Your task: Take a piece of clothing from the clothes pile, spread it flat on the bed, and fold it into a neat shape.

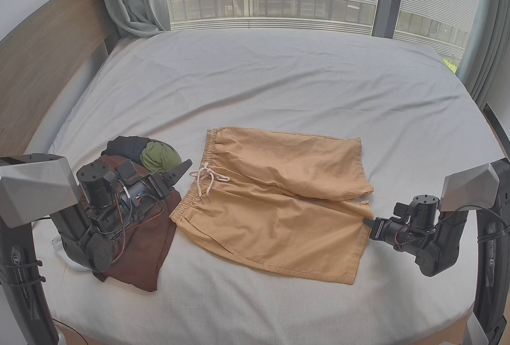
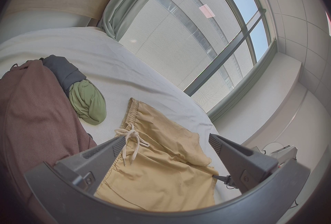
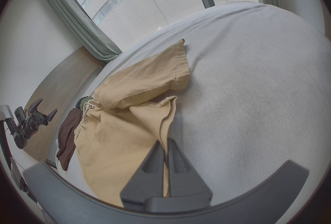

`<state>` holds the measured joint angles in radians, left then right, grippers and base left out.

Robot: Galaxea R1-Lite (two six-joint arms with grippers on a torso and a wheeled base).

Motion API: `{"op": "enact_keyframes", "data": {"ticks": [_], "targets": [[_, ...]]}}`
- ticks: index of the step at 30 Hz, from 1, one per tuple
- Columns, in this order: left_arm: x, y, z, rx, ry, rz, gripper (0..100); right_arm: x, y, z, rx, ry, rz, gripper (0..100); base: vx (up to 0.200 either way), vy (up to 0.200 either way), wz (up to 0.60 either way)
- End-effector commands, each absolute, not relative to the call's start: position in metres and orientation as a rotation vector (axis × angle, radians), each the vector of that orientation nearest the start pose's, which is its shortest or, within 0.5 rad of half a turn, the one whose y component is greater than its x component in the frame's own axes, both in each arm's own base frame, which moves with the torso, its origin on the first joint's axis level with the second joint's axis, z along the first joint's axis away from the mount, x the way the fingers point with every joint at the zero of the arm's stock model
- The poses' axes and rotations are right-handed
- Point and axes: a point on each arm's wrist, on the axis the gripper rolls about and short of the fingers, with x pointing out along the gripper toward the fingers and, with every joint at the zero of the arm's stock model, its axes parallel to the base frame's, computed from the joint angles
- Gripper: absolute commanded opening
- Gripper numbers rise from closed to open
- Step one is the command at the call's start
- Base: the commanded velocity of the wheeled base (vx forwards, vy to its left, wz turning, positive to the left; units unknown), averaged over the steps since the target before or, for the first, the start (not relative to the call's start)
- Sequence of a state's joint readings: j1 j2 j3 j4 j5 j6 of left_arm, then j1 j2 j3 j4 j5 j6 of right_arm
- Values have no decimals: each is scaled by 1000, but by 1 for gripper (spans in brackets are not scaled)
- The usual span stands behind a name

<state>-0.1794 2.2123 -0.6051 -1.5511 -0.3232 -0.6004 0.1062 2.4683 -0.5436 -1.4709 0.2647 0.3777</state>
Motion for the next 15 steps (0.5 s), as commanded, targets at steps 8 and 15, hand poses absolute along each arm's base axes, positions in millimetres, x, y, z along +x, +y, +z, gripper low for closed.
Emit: {"op": "enact_keyframes", "data": {"ticks": [8, 15], "targets": [[340, -67, 41, -576, 257, -449, 100, 333, 46, -47, 405, 507, 311, 100, 0, 0, 0], [326, -54, 28, -529, 320, -414, 100, 324, 43, -18, 411, 431, 320, 100, 0, 0, 0]]}}
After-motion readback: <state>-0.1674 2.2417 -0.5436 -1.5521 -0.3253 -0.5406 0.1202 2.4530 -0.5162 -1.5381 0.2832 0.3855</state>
